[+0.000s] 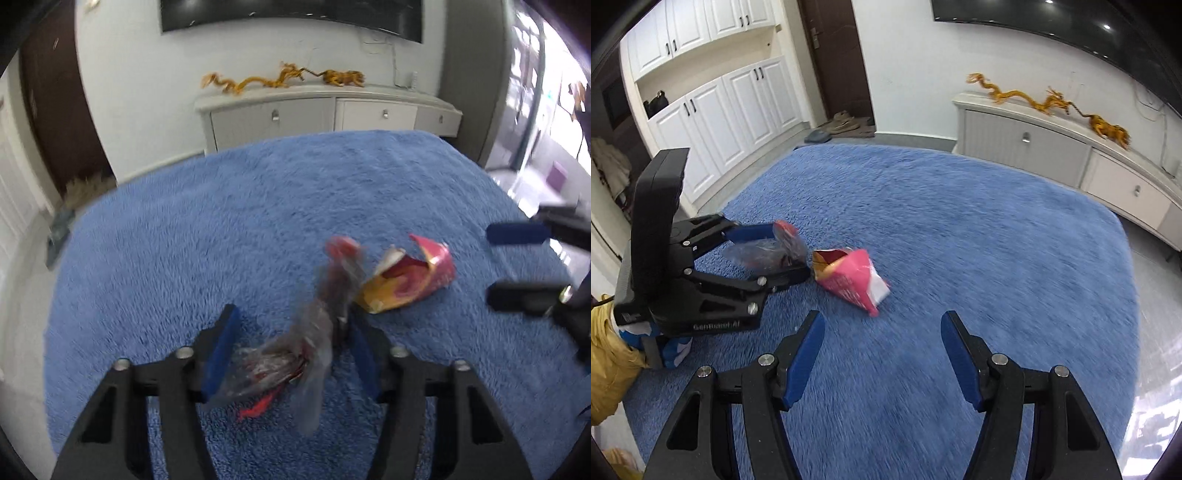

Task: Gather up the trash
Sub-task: 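Grasp the clear plastic bag with the left tool while the right tool grasps the red chip bag, then carry both items over the white bin and open both tools to drop them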

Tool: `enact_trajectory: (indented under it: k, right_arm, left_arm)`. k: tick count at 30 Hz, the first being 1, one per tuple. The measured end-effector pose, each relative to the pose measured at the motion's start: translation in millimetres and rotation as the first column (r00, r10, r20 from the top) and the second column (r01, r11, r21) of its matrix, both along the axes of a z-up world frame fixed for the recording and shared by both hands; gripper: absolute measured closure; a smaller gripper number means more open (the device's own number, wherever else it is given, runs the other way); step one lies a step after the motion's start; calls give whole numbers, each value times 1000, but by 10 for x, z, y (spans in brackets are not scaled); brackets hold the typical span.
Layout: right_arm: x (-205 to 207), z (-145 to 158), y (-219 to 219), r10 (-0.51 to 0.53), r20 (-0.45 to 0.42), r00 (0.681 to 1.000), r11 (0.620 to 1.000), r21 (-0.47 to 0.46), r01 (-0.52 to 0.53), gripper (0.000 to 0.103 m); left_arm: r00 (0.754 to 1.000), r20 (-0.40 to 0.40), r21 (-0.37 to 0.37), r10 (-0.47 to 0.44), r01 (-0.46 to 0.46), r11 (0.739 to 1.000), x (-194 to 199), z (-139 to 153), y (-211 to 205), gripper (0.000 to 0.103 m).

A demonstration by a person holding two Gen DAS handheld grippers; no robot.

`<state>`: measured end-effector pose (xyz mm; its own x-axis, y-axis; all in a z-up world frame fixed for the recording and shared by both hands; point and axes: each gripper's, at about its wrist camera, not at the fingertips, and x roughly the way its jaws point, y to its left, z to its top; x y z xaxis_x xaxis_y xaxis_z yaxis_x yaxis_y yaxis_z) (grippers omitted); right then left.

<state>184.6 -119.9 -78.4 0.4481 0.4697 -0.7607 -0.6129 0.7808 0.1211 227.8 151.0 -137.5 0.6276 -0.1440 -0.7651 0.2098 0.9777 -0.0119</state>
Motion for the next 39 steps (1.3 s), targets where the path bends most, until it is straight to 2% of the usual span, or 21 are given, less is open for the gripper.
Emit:
enact_trajectory:
  k: [5,12,18,20,23,28,32,34,39]
  right_arm:
    - [78,-46,196,54,5,999,998,-21,-54,40]
    - [253,-107,399,96,15,995,994,-51,-95,39]
    - [354,-202,487,116,-21,993,992,-40,-116,39]
    - [341,-236,509,117,-23,993,992,-46,-118,47]
    - [283,-257,522,120,-20,993,991,-51,-121,50]
    - [124,-214,367,94,-21,995,995,-34,-95,55]
    - [-49,-171,157,48,-33,998,998,-37,-49,57]
    - [-172,-153,35,21,-37,999,999,-41,-23,58]
    - [-515,24,-257,-31,-26,999,999,-22,30,59]
  left_arm:
    - [1000,4,-41,4,-4,999,-20,4,58,58]
    - [1000,-6,-107,16,-16,994,-26,11,180,60]
    - [1000,-15,-115,19,-21,993,-25,27,180,60]
    - [1000,-16,-118,20,-21,993,-17,29,180,60]
    - [1000,-15,-117,20,-21,993,-15,28,185,60]
    - [999,-14,-112,30,-31,993,-18,32,207,64]
    - [998,-8,-93,66,-67,993,-35,46,220,77]
    - [997,0,-85,81,-81,993,-90,67,215,80]
    - [998,-3,-116,67,-67,991,-379,140,104,80]
